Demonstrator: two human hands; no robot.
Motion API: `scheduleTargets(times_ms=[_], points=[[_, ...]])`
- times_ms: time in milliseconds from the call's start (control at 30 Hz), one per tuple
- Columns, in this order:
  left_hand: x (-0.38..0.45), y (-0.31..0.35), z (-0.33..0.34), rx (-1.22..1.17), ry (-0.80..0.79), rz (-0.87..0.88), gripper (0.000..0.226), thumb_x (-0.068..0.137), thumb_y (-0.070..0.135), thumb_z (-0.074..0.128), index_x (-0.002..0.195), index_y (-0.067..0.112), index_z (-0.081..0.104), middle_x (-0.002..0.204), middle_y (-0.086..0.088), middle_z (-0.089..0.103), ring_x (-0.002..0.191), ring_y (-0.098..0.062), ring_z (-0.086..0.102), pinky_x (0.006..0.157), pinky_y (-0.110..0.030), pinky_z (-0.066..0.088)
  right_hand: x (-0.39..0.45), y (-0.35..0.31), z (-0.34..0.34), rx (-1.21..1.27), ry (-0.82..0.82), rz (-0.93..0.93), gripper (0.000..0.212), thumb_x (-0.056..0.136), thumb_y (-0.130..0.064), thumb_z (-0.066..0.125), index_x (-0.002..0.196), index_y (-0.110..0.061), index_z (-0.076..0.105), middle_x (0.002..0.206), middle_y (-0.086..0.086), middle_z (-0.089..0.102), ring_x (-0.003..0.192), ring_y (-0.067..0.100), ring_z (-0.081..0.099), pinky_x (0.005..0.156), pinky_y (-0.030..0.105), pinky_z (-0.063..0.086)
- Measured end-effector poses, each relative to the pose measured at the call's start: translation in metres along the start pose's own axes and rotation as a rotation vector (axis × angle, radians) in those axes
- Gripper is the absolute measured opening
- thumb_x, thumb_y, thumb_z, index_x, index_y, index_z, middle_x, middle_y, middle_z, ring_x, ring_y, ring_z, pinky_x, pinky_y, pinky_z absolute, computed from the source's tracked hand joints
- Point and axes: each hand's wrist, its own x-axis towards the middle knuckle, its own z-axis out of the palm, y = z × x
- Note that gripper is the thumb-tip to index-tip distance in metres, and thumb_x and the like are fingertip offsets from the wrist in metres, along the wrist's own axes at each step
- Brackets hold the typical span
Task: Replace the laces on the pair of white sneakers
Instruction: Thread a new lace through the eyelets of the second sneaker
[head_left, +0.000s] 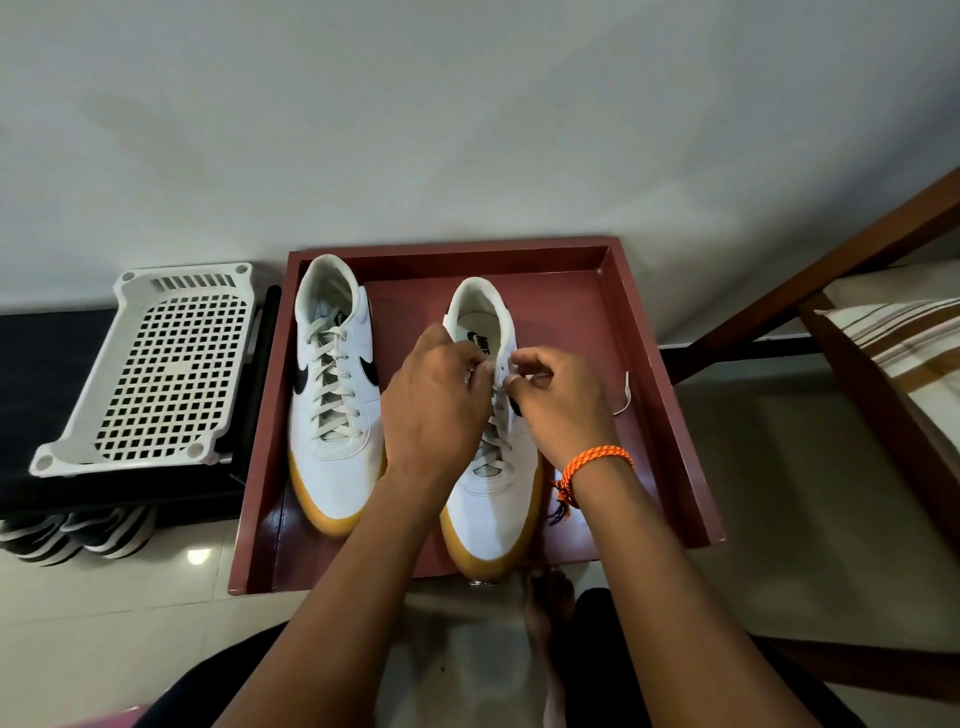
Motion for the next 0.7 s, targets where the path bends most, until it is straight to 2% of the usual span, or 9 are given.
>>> scheduleTargets(times_ms=[67,167,267,433,567,667,700], points=[[0.003,-0.004,0.002,-0.076,-0.023,-0.007,0.014,0.098,0.028,0.071,0.098,0.017,0.080,0.094,0.005,0.054,0.084,-0.019,0.058,0.063,-0.033,0.041,-0.001,0.000,0.000,-0.015,-0.021,-0.028,0.030,0.093,-0.017,0.071,0.122,-0.024,0.078,0.112,-0.002,0.076,0.102,0.015,0.071,0.092,0.041,0.062],[0.005,-0.010,0.007,-0.170,-0.061,-0.043,0.010,0.096,0.025,0.074,0.096,0.019,0.082,0.090,0.009,0.054,0.084,-0.014,0.057,0.062,-0.024,0.036,-0.002,-0.001,-0.003,-0.030,-0.031,-0.044,0.026,0.091,-0.015,0.073,0.113,-0.024,0.081,0.100,-0.006,0.078,0.094,0.013,0.073,0.087,0.040,0.063],[0.004,-0.013,0.009,-0.234,-0.087,-0.068,0.008,0.095,0.023,0.076,0.095,0.018,0.083,0.091,0.006,0.063,0.084,-0.015,0.062,0.067,-0.031,0.044,-0.003,-0.002,-0.008,-0.021,-0.068,-0.036,0.021,0.088,-0.012,0.073,0.104,-0.022,0.083,0.085,-0.008,0.079,0.082,0.012,0.075,0.082,0.039,0.064],[0.003,-0.016,0.009,-0.254,-0.143,-0.096,0.008,0.094,0.026,0.079,0.096,0.020,0.085,0.090,0.008,0.067,0.080,-0.013,0.064,0.070,-0.032,0.050,-0.003,0.000,-0.013,-0.056,-0.129,-0.050,0.021,0.090,-0.013,0.078,0.108,-0.021,0.084,0.089,-0.004,0.080,0.081,0.009,0.074,0.073,0.020,0.052],[0.000,-0.013,0.009,-0.129,-0.145,-0.104,0.012,0.097,0.030,0.074,0.099,0.023,0.082,0.086,0.012,0.056,0.085,-0.019,0.065,0.069,-0.037,0.052,-0.007,-0.004,-0.011,-0.080,-0.051,-0.034,0.014,0.086,-0.019,0.085,0.100,-0.017,0.084,0.087,-0.002,0.080,0.081,0.010,0.073,0.069,0.018,0.050],[-0.002,-0.013,0.010,-0.108,-0.177,-0.060,0.016,0.101,0.029,0.067,0.095,0.017,0.076,0.088,0.010,0.049,0.088,-0.025,0.063,0.070,-0.041,0.053,-0.009,-0.006,-0.011,-0.060,0.009,-0.043,0.002,0.084,-0.020,0.086,0.083,-0.021,0.084,0.074,-0.007,0.077,0.072,0.007,0.071,0.064,0.022,0.050],[-0.002,-0.013,0.009,-0.121,-0.197,-0.037,0.018,0.102,0.030,0.065,0.095,0.018,0.076,0.089,0.011,0.047,0.089,-0.024,0.062,0.071,-0.041,0.052,-0.008,-0.005,-0.011,-0.050,0.034,-0.051,0.006,0.083,-0.018,0.084,0.079,-0.021,0.083,0.071,-0.008,0.076,0.069,0.007,0.071,0.063,0.023,0.050]])
